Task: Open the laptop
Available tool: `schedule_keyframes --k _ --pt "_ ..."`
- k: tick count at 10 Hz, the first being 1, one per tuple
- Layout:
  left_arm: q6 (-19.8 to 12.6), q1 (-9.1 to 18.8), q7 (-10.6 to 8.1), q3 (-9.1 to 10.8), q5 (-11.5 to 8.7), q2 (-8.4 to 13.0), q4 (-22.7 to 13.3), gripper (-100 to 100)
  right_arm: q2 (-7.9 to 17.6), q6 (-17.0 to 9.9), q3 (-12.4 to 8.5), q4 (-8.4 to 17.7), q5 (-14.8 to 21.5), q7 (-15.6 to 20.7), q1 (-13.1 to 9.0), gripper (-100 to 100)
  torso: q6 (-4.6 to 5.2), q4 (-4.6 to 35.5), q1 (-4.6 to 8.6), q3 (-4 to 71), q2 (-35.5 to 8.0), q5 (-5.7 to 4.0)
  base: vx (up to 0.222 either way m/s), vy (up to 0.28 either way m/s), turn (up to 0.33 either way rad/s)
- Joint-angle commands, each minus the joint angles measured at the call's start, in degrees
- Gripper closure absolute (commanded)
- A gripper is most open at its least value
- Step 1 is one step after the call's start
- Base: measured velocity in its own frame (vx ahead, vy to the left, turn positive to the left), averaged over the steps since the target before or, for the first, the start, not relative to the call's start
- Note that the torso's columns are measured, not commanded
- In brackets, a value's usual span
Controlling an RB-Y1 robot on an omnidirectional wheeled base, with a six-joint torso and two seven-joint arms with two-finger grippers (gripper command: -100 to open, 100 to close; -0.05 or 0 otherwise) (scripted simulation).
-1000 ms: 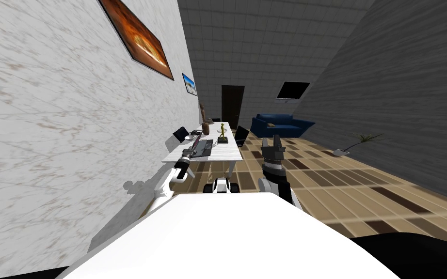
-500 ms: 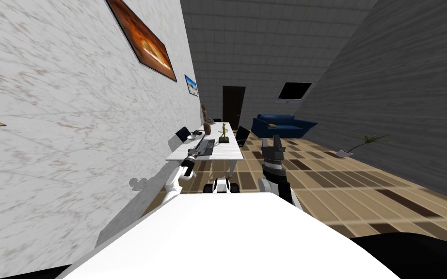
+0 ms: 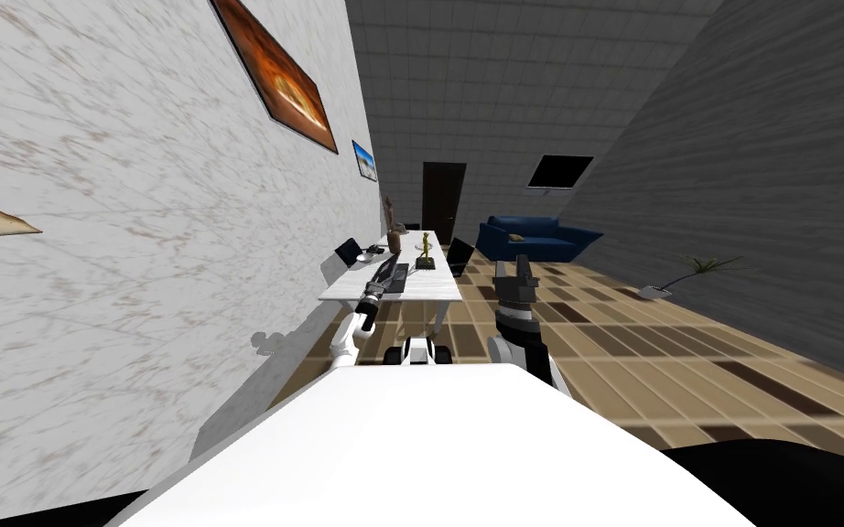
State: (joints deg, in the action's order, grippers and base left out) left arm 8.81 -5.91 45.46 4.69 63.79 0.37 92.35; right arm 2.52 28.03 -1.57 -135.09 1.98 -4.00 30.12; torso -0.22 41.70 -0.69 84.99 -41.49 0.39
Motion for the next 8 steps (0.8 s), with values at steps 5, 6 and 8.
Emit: schedule_keyframes --k 5,6,8 --pt "-1.48 3.72 2.12 -0.22 2.95 -1.95 -3.94 -100 0.01 0.00 0.00 0.00 0.00 0.00 0.00 0 0.22 0.45 0.31 -0.27 -0.54 -0.22 -0.029 0.027 -0.030" --pt "-3.44 5.23 0.94 -1.74 3.31 -1.12 -4.30 -100 0.01 0.00 -0.01 0.00 0.00 0.00 0.00 0 0.20 0.56 0.50 -0.41 -0.76 -0.32 -0.053 0.079 -0.134" --pt "-6.35 6.74 -0.24 -3.26 3.66 -0.30 -4.65 -100 0.00 0.00 0.00 0.00 0.00 0.00 0.00 0 0.20 0.62 0.74 -0.49 -0.89 -0.41 -0.054 0.067 -0.116"
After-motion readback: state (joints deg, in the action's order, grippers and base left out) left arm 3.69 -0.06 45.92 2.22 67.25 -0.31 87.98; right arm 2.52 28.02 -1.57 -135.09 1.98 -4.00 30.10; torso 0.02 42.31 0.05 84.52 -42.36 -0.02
